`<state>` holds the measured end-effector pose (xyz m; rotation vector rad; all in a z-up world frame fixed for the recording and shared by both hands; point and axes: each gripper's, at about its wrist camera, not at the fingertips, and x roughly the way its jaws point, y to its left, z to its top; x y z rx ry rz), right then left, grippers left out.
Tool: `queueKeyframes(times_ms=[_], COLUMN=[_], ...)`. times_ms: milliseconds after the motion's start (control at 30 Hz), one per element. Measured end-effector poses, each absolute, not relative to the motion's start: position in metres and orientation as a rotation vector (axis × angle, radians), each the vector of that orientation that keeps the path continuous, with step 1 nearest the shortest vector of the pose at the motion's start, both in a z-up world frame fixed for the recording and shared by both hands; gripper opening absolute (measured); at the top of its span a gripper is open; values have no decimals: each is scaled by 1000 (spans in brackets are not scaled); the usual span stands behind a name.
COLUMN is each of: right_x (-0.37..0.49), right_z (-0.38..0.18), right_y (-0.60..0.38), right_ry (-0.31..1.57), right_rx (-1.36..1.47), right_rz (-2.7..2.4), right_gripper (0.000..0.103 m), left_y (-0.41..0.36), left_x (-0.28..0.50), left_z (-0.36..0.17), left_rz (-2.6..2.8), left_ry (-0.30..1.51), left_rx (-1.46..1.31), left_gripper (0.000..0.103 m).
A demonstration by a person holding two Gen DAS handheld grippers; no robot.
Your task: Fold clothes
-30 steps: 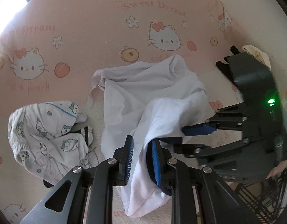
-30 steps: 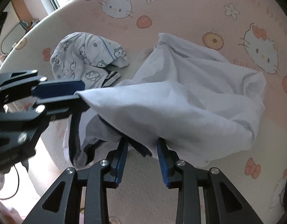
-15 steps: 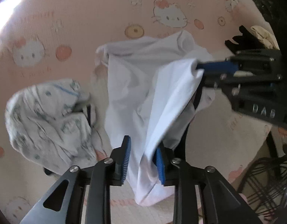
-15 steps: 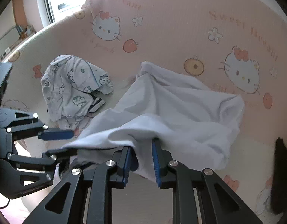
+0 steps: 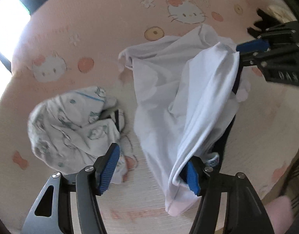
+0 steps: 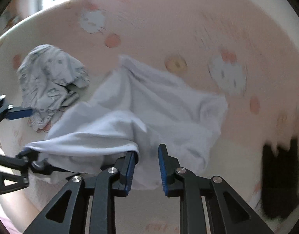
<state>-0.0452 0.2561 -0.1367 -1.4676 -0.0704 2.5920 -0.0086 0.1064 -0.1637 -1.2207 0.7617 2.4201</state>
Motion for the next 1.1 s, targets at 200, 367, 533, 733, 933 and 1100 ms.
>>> queueKeyframes(times_ms=[200, 367, 533, 733, 933, 1100], right_x=[-37, -42, -55, -76, -96, -117], right_z=[-130, -106, -78, -80, -129, -164], right_y=[256, 274, 280, 287, 296, 296], right_ry=[-170, -48, -73, -1, 87, 102], right_rx=[-1415, -1346, -1275, -1341, -1560, -1737], right_rz=[2603, 2621, 2634, 2664, 2606, 2519], right_gripper=[24, 24, 24, 24, 24, 25], left_y=[108, 112, 122, 118, 102, 99], left_x=[-17, -24, -26, -55, -86, -106], left_z=[-139, -106, -82, -99, -146, -192], left_rz=[2509, 2546, 2578, 2562, 2446, 2337], left_ry=[846, 841, 940, 946, 714, 624], left_rx=[-1111, -1002, -854, -879, -1211, -1464], left_gripper=[57, 57, 57, 57, 57, 57])
